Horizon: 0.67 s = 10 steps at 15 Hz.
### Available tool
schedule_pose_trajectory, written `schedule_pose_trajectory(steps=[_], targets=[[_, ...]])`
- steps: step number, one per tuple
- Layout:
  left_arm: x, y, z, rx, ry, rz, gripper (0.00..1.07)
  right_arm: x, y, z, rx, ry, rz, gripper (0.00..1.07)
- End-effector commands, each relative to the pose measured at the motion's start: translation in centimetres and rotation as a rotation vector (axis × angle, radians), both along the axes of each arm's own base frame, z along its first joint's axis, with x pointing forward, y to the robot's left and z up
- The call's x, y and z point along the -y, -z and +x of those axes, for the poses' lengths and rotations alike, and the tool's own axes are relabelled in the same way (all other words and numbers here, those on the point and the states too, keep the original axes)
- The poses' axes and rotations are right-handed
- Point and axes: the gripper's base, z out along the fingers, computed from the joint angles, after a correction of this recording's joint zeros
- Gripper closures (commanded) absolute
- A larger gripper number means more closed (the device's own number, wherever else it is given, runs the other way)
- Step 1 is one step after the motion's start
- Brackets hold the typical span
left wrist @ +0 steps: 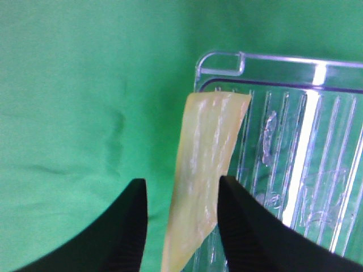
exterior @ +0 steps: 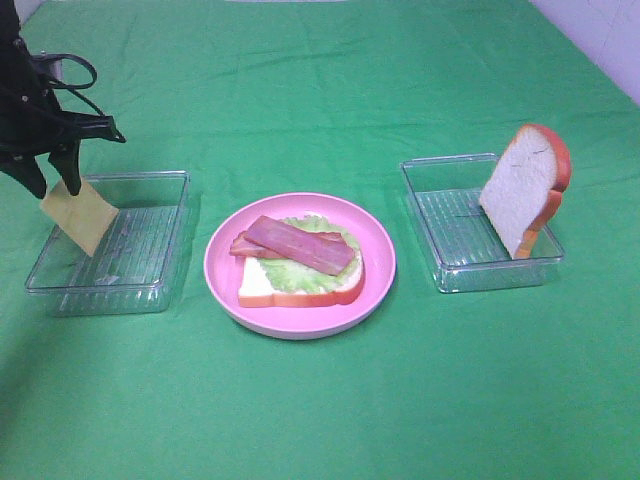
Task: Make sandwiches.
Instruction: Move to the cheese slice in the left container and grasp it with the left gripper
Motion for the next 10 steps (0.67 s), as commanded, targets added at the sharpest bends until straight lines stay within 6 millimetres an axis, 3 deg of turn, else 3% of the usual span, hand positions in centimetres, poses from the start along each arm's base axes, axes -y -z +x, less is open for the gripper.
schedule_pose_trajectory(steps=[1,6,10], targets=[[0.00,0.07,0.02,0.001,-0.012,-0.007,0.77,0.06,-0.07,-0.11,0.020,0.002,0.007,0.27],[-0.09,0.07,-0.02,-0.004,-0.009,0.004,0.98,0.06,-0.07,-0.11,0.020,0.002,0.007,0.27],[-0.20,0.07,-0.02,-0.003,-0.021,0.014,1.07,0.06,-0.07,-0.11,0.020,0.002,0.007,0.27]])
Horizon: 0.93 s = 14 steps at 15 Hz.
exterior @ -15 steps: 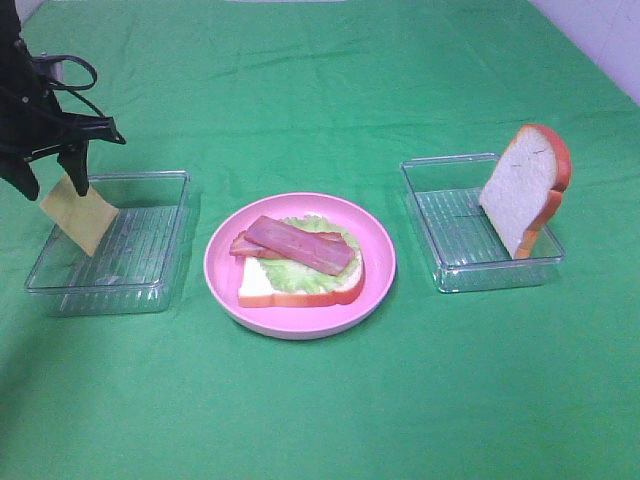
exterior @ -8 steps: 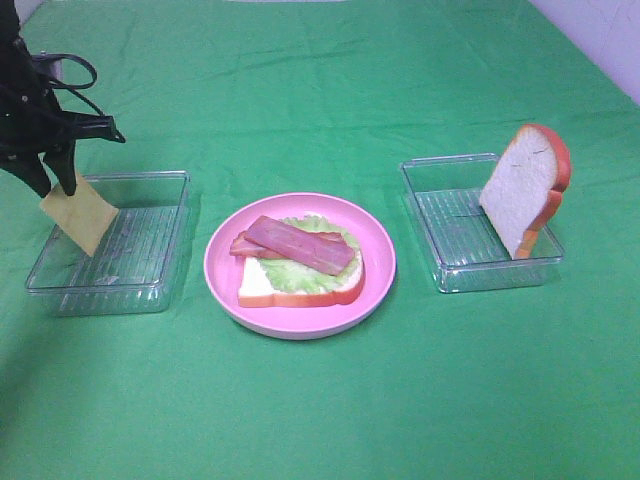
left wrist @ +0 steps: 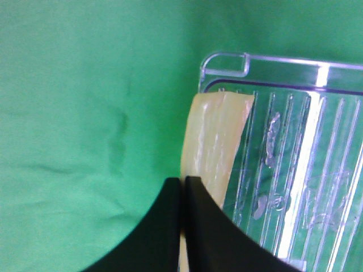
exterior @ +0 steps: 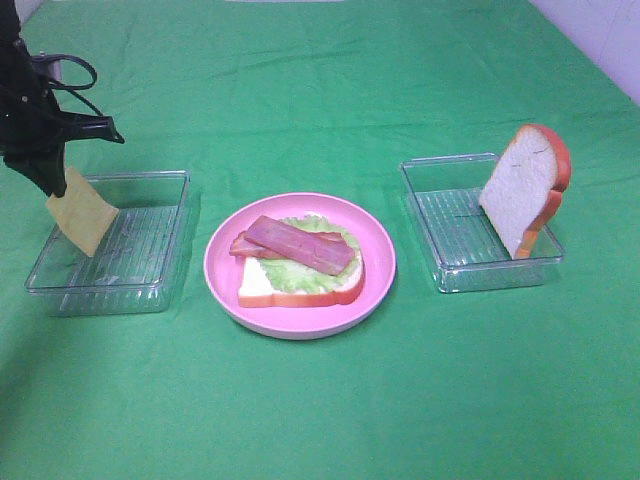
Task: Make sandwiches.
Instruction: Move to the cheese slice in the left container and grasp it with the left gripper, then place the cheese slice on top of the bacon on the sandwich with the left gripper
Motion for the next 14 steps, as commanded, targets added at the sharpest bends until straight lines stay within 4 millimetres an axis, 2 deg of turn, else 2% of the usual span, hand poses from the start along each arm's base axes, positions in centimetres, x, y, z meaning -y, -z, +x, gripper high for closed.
schedule_pose_trajectory(steps=[1,14], targets=[[-0.10,0.07,-0.03,-0.005,-0.010,0.005,1.07,0.06,-0.07,-0.11,0.020,0.002,0.007,0.27],[0.25,-0.56,-0.15,0.004,-0.017,-0.027,1.07,0.06,-0.07,-0.11,0.020,0.002,0.007,0.27]])
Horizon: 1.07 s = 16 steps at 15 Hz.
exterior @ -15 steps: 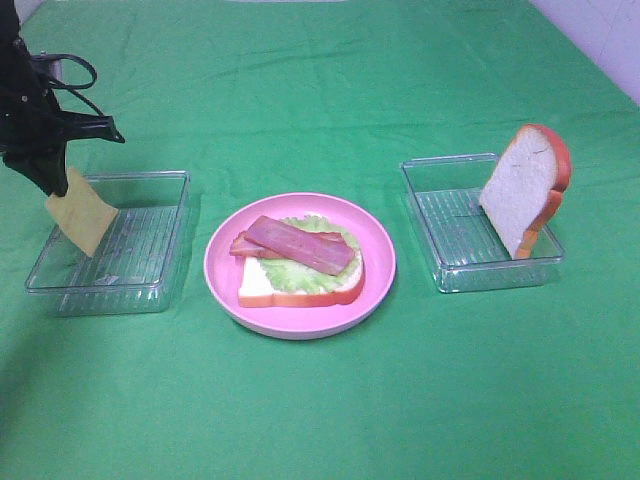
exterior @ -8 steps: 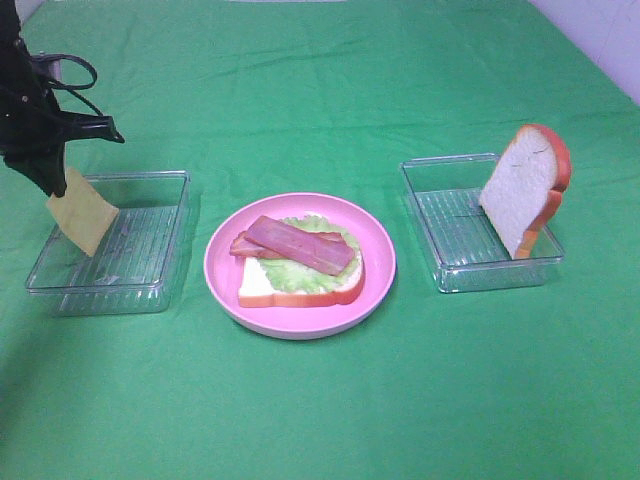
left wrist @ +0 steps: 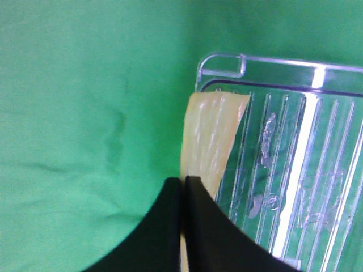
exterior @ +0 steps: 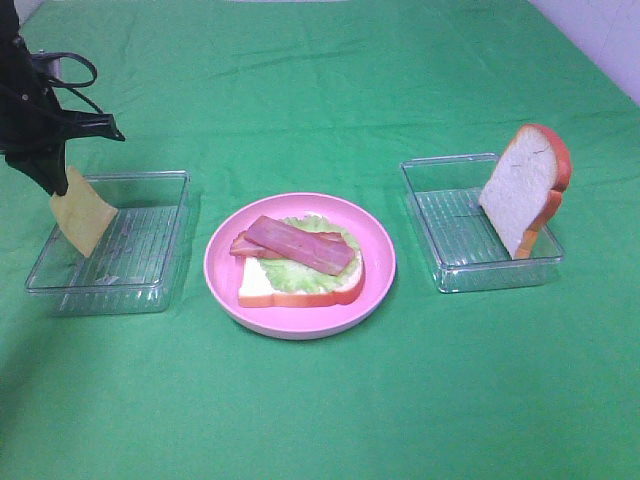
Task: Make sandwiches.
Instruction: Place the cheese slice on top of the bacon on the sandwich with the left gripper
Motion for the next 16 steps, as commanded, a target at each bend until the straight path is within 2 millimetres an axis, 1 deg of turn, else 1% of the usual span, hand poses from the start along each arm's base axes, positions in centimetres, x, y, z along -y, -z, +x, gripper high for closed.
schedule_pose_trajectory(steps=[1,6,10,11,13,14,16], targets=[[0.2,-0.4,-0.2,0.000,-0.005,-0.016,1.07,0.1,-0.1,-0.1,0.020,0.002,0.007,0.27],[0.4,-0.5,-0.1,0.004,0.003,-0.016,1.07,0.1,-0.1,-0.1,0.020,0.002,0.007,0.27],[0.3,-2.5,-0.3,0.057,0.007,-0.018,1.07,0.1,-0.1,-0.1,0.020,0.002,0.007,0.27],[0.4,-2.5,-0.4,0.053,0.008,-0.021,1.07,0.1,-0.1,-0.1,0.020,0.002,0.007,0.27],[1.0,-3.9,-0.7,0.080,0.028,-0.081,1.07,0.1,-0.1,-0.1,0.020,0.002,0.007,0.27],[1.7,-6.0,-0.9,0.144,0.045,-0.161,1.07,0.1,-0.1,-0.1,0.020,0.002,0.007,0.27],[2.7,-8.7,-1.4,0.219,0.076,-0.272,1.07,0.1,-0.1,-0.1,0.020,0.002,0.007,0.27]])
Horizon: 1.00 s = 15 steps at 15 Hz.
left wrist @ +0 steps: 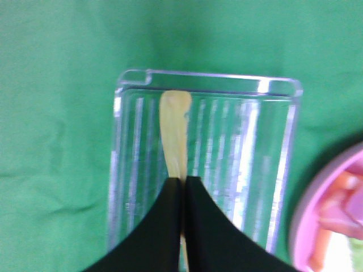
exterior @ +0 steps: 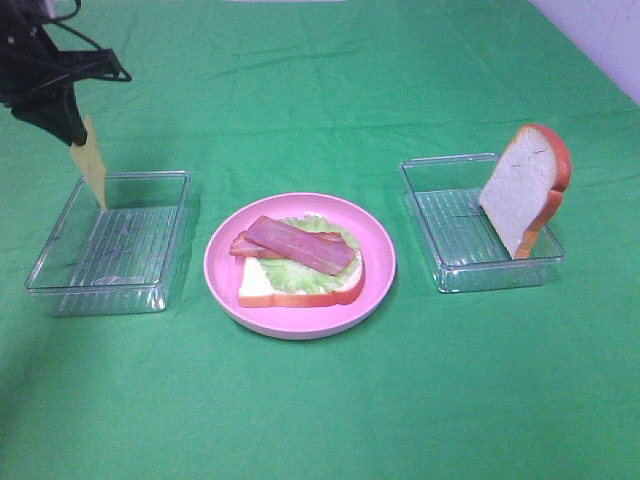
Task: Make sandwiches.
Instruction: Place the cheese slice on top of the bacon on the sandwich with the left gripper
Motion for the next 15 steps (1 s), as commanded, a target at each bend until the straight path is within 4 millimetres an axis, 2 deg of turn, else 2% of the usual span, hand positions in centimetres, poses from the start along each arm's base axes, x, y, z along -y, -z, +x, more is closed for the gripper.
schedule_pose_trajectory(steps=[1,4,5,6,7,10,12,13,15], targets=[[1.9,-3.3,-0.7,0.098,0.047,-0.139,1.07,0.1,-0.1,-0.1,0.020,0.002,0.007,0.27],[5.3,-3.5,-1.1,0.118,0.139,-0.226,1.07,0.1,-0.1,-0.1,0.020,0.002,0.007,0.27],[7.0,-3.4,-1.2,0.129,0.177,-0.254,1.07,0.1,-0.1,-0.1,0.020,0.002,0.007,0.27],[10.1,-3.0,-1.5,0.145,0.222,-0.299,1.07,0.1,-0.1,-0.1,0.020,0.002,0.007,0.27],[12.1,-2.4,-1.7,0.147,0.246,-0.320,1.07,0.1,-0.1,-0.1,0.020,0.002,0.007,0.27],[16.9,0.6,-2.4,0.083,0.292,-0.378,1.07,0.1,-0.1,-0.1,0.020,0.002,0.007,0.27],[18.6,2.4,-2.9,0.033,0.315,-0.383,1.07,0.1,-0.1,-0.1,0.020,0.002,0.007,0.27],[20.0,4.8,-3.3,-0.032,0.325,-0.382,1.07,0.1,-0.1,-0.1,0.020,0.002,0.007,0.27],[20.8,5.9,-3.6,-0.066,0.332,-0.387,1.07,0.1,-0.1,-0.1,0.020,0.002,0.007,0.27]])
